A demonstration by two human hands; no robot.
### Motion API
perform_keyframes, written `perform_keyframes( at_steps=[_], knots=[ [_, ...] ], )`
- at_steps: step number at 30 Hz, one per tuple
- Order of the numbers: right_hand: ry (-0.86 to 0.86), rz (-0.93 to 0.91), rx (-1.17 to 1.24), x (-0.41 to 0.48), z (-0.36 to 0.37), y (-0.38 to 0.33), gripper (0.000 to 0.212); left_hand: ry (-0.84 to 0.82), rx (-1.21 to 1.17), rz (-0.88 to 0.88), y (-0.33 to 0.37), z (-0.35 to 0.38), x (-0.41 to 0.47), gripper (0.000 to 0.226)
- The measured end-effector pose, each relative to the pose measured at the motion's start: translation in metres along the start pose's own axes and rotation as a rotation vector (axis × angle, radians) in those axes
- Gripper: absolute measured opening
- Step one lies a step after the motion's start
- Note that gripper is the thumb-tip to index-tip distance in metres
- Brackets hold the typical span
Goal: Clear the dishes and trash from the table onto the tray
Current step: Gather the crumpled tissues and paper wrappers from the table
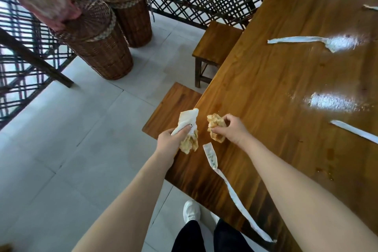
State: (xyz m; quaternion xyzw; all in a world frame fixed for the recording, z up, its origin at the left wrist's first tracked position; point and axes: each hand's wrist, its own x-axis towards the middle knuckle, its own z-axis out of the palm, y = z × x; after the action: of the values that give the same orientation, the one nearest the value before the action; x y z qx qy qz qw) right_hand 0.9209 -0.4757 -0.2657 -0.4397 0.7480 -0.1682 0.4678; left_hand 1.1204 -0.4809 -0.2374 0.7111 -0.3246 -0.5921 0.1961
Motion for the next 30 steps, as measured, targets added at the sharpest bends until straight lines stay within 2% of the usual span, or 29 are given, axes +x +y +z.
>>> perform_keyframes(
  at_steps=[4, 6, 11, 16, 21, 24, 30],
  knots=[
    [0.076, -0.091, -0.197, 0.001, 0.005, 0.003, 0.036, -0.002, -0.057, -0.057, 0.003, -0.001, 0.013, 0.051],
    [0.156, -0.11, -0.173, -0.001, 0.006, 0.005, 0.035, -0.01, -0.078, -0.061, 0.005, -0.001, 0.016, 0.052],
    [0.214, 0.014, 0.344, -0.014, -0.006, -0.001, 0.023, -0.029, -0.122, -0.068, 0.016, 0.006, 0.012, 0.045],
    [0.258, 0.053, 0.597, -0.033, -0.02, -0.001, 0.02, -0.049, -0.108, -0.051, 0.036, 0.018, -0.002, 0.034],
    [0.4, 0.088, 0.815, -0.059, -0.036, 0.007, 0.022, -0.097, -0.195, -0.029, 0.055, 0.033, -0.022, 0.049],
    [0.474, 0.1, 0.997, -0.082, -0.055, 0.02, 0.017, -0.159, -0.227, 0.02, 0.07, 0.054, -0.041, 0.048],
    [0.722, 0.113, 1.191, -0.164, -0.107, 0.075, 0.018, -0.331, -0.092, 0.094, 0.065, 0.131, -0.106, 0.065]
  ],
)
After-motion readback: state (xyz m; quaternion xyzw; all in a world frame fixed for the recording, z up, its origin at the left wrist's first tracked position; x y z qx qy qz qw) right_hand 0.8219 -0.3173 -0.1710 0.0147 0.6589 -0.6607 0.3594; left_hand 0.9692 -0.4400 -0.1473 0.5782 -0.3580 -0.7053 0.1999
